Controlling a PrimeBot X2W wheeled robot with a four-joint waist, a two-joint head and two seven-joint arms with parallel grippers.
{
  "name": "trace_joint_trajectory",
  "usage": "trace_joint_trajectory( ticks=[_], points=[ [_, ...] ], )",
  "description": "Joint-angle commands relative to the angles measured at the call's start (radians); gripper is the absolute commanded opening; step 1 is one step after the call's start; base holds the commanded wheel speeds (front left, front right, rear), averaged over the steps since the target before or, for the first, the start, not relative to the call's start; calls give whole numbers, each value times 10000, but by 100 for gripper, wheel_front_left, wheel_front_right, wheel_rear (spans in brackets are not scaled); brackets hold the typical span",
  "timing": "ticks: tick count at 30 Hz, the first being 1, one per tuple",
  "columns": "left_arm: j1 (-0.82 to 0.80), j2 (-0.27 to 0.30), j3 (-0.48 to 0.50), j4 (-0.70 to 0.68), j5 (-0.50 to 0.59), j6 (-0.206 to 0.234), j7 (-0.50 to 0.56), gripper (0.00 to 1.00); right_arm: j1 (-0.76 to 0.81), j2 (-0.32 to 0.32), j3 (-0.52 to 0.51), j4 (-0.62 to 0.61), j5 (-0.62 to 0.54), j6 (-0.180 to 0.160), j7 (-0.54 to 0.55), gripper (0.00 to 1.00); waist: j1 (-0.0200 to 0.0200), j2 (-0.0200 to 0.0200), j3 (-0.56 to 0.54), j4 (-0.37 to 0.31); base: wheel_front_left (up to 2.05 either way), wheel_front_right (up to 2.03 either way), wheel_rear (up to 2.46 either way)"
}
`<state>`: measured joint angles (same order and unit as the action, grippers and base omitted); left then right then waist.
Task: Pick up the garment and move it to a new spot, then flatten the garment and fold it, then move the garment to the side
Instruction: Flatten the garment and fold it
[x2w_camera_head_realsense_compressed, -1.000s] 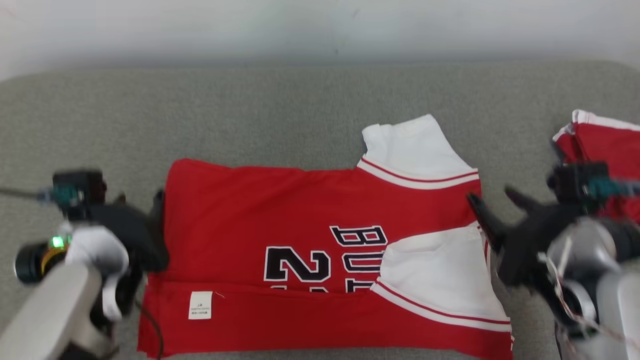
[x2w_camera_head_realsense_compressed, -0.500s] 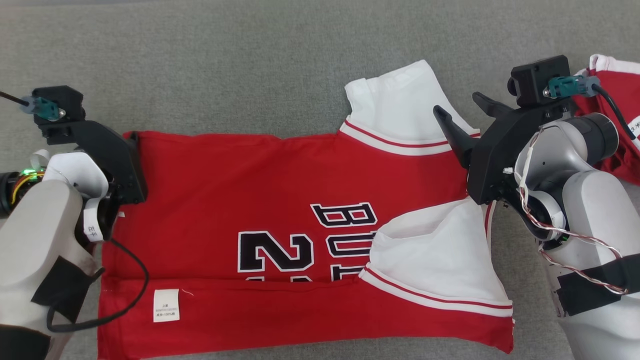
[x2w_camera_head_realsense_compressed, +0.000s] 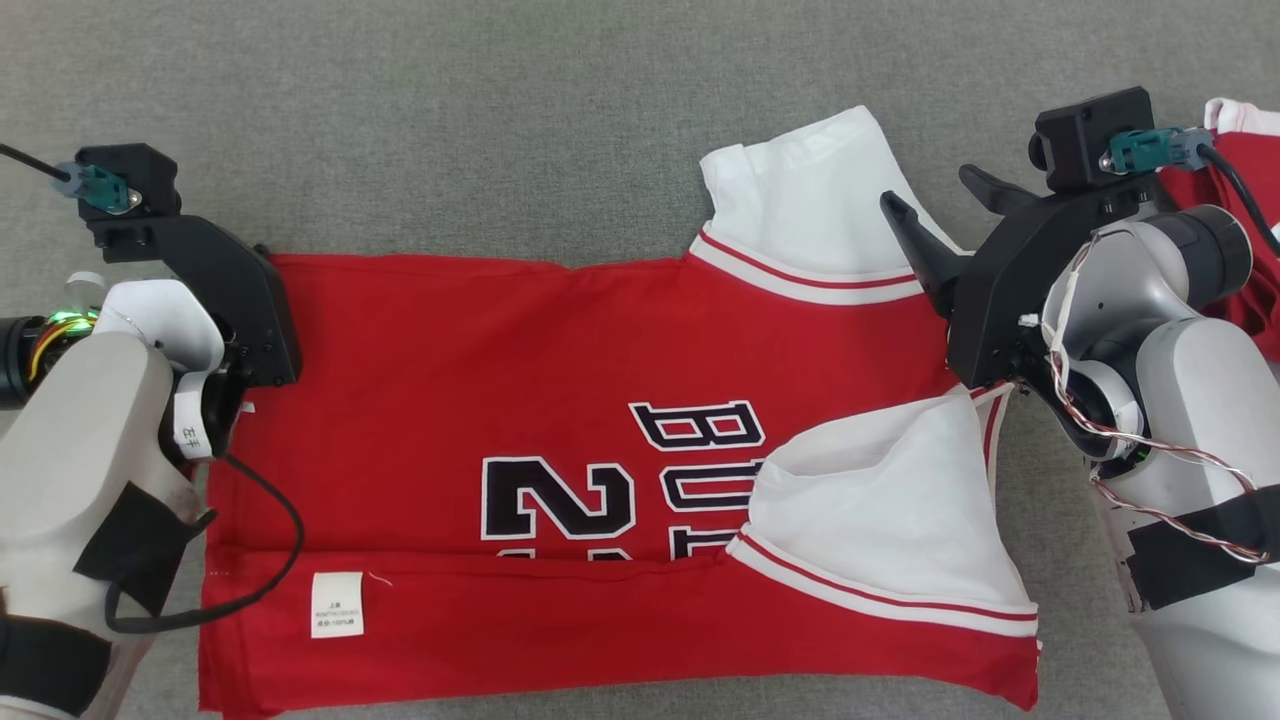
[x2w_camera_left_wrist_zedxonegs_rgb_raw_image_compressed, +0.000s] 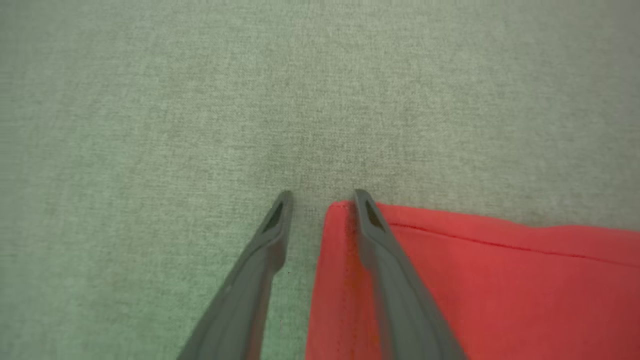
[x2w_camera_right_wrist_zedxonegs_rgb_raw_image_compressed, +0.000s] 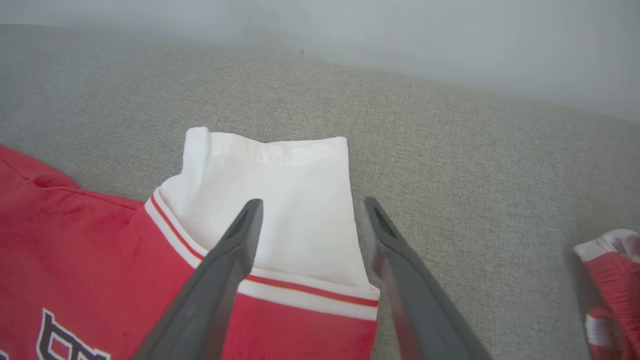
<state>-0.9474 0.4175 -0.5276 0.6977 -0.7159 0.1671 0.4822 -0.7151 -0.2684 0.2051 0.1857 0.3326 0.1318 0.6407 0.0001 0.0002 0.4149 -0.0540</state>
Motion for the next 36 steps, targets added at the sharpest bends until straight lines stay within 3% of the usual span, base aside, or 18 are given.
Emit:
trace_joint_trajectory(
  ticks=[1,6,14,17,19,21,24,28,30,31,32,36],
  points=[
    [16,16,-18,74,48,65,-44,100,1,-17,-16,47,25,-25,-83,100,-1,-2,-39,39,0,0,0],
    [-215,68,108,-192,78,162,-398,100,115,-37,-19,106,18,-25,-134,100,-1,-2,-130,139,0,0,0],
    [138,47,-38,-559,-179,188,285,100,180,-113,-116,139,5,-25,-142,100,-1,-2,-254,187,0,0,0],
    [237,126,-24,-587,-235,238,345,89,161,-55,-40,151,-13,-25,-137,100,-1,-2,-247,101,0,0,0],
    [274,196,-41,-546,-212,248,359,72,136,-36,13,154,-16,-25,-117,100,-1,-2,-226,47,0,0,0],
    [295,236,-72,-505,-199,251,394,69,103,-31,72,148,-21,-25,-83,100,-1,-2,-203,4,0,0,0],
    [326,298,-135,-447,-177,204,471,48,51,-69,122,157,-36,-25,-29,100,-1,-2,-161,-42,0,0,0],
    [358,301,-146,-375,-234,152,427,47,-7,-77,170,197,-16,-25,-24,100,-1,-2,-117,-70,0,0,0],
    [361,292,-158,-312,-277,106,486,38,-12,-68,197,216,-1,-25,-4,100,-1,-2,-83,-82,0,0,0],
    [357,264,-147,-288,-334,84,490,14,-43,-66,199,221,14,-25,24,100,-1,-2,-63,-81,0,0,0],
    [349,232,-120,-287,-394,25,475,0,-93,-72,204,230,22,-25,81,100,-1,-2,-35,-77,0,0,0],
    [199,264,46,-352,-567,-5,334,0,-536,-174,26,303,-257,-25,196,100,-1,-2,123,-53,0,0,0]
  ],
)
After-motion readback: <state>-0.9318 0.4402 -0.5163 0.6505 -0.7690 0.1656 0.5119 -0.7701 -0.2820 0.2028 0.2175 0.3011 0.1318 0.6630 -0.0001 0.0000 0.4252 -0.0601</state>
